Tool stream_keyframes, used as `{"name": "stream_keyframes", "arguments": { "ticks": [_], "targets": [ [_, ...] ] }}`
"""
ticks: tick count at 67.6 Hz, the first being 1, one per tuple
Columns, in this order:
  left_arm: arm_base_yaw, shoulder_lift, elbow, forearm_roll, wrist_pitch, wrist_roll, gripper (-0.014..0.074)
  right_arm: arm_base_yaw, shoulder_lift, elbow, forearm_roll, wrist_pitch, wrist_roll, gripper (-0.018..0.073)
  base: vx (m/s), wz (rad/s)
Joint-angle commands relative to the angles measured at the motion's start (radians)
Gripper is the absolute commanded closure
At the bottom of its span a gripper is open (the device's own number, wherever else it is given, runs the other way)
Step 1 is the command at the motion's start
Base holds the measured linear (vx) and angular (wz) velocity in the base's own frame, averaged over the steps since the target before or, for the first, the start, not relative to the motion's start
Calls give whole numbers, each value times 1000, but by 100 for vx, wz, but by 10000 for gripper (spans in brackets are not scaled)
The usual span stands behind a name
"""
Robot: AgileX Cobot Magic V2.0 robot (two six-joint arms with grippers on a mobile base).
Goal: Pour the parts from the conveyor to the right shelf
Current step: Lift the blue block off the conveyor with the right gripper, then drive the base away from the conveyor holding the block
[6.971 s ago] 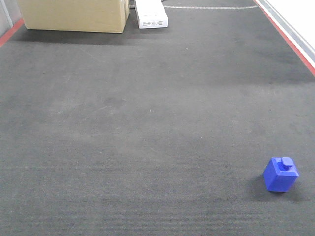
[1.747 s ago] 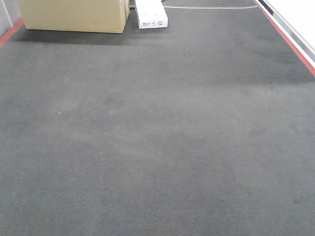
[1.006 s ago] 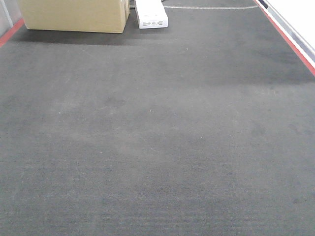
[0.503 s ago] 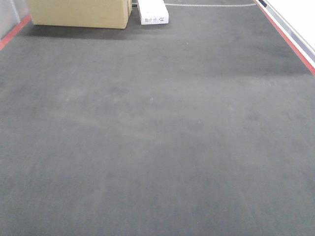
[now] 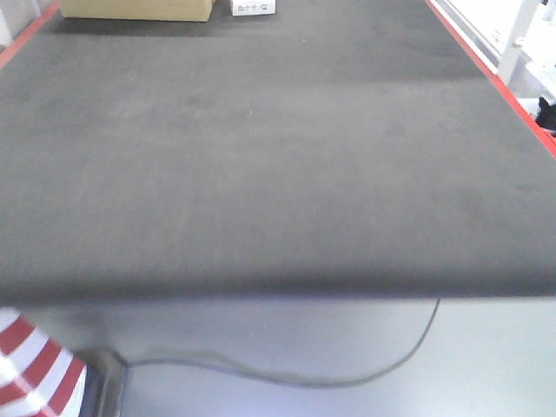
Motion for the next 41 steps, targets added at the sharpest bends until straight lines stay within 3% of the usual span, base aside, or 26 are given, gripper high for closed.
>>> {"name": "stream_keyframes", "arguments": {
  "ticks": [1,41],
  "targets": [
    [-5,-3,-19,0,-72,-7,603,-6,9,-25,0,-81,-11,568,-45,0],
    [-5,-3,-19,0,-72,-7,603,-6,9,-25,0,-81,-11,568,-37,8]
  ]
}}
